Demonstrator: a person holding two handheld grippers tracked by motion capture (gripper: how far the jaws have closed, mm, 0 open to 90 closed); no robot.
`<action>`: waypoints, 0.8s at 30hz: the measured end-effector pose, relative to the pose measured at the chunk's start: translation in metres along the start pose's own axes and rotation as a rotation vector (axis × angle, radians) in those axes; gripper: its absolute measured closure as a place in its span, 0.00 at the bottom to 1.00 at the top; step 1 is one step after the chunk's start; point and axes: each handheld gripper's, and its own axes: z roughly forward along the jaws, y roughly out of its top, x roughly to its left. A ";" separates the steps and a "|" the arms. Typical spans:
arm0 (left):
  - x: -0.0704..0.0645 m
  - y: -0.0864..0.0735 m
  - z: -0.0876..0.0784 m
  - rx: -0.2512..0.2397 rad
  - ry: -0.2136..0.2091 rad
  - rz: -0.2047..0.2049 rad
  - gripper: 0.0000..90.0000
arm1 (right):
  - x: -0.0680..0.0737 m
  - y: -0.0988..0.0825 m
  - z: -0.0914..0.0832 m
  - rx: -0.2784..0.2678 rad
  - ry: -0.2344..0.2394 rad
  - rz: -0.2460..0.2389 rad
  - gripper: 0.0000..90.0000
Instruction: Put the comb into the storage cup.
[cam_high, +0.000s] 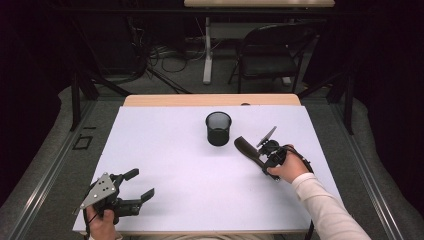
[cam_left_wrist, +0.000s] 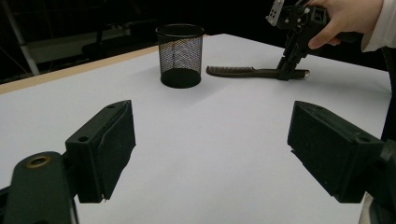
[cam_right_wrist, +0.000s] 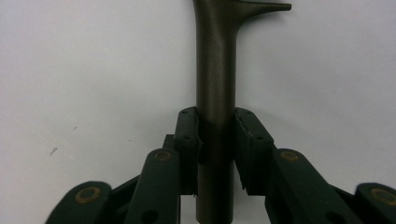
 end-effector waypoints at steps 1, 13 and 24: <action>0.000 0.000 0.000 0.000 0.000 0.000 0.17 | 0.000 0.000 -0.001 0.007 -0.001 -0.004 0.81; 0.000 0.000 0.000 0.000 -0.001 0.000 0.17 | 0.000 -0.001 -0.002 -0.002 0.001 -0.004 0.81; 0.000 0.000 0.001 0.004 -0.002 -0.004 0.17 | -0.001 -0.005 -0.008 -0.054 0.016 0.018 0.81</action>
